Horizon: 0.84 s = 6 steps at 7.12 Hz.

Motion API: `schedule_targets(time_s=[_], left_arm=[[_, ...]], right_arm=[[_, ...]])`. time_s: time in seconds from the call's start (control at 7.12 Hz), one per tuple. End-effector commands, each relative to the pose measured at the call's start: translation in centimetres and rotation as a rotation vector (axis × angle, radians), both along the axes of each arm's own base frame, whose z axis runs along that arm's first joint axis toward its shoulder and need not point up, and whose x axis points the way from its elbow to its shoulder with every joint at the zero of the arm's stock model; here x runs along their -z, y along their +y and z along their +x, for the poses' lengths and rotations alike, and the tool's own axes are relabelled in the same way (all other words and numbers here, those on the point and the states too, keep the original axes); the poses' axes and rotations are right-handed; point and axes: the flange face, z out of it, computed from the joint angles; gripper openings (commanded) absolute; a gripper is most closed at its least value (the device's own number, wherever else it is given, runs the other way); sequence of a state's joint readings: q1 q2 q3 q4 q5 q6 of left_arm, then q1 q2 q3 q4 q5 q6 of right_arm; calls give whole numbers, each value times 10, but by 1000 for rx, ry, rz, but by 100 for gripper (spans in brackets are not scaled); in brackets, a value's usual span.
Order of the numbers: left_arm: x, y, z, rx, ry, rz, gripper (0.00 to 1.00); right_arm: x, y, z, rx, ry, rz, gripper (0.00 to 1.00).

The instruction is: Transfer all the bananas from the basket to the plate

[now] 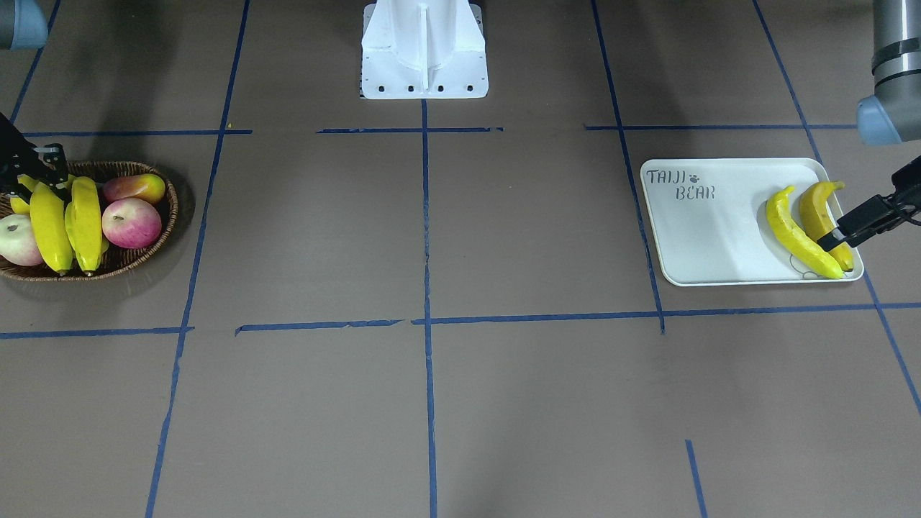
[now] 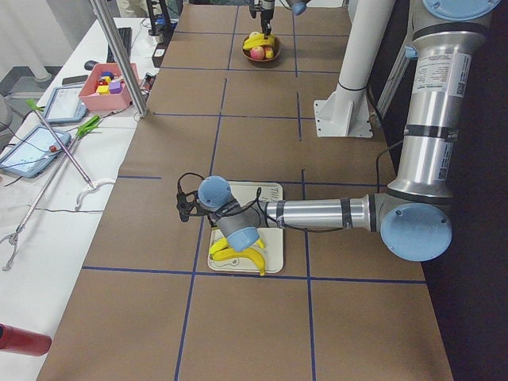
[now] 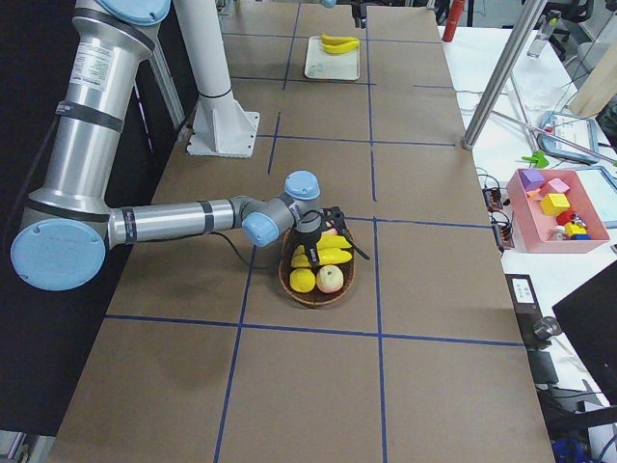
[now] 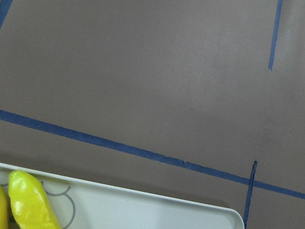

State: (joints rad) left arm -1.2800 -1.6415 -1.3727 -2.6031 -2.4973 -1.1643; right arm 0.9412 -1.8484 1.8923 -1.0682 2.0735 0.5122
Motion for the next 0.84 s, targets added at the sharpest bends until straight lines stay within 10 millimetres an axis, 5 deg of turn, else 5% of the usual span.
schedule_targets(time_s=[0.0, 0.42, 0.7], left_arm=[[0, 0, 0, -1, 0, 0, 100], [2, -2, 1, 2, 2, -2, 100], [4, -4, 2, 1, 4, -2, 100]], right_arm=[[5, 2, -1, 25, -30, -7, 2], [22, -1, 25, 19, -36, 51, 0], [19, -14, 72, 50, 22, 126, 0]])
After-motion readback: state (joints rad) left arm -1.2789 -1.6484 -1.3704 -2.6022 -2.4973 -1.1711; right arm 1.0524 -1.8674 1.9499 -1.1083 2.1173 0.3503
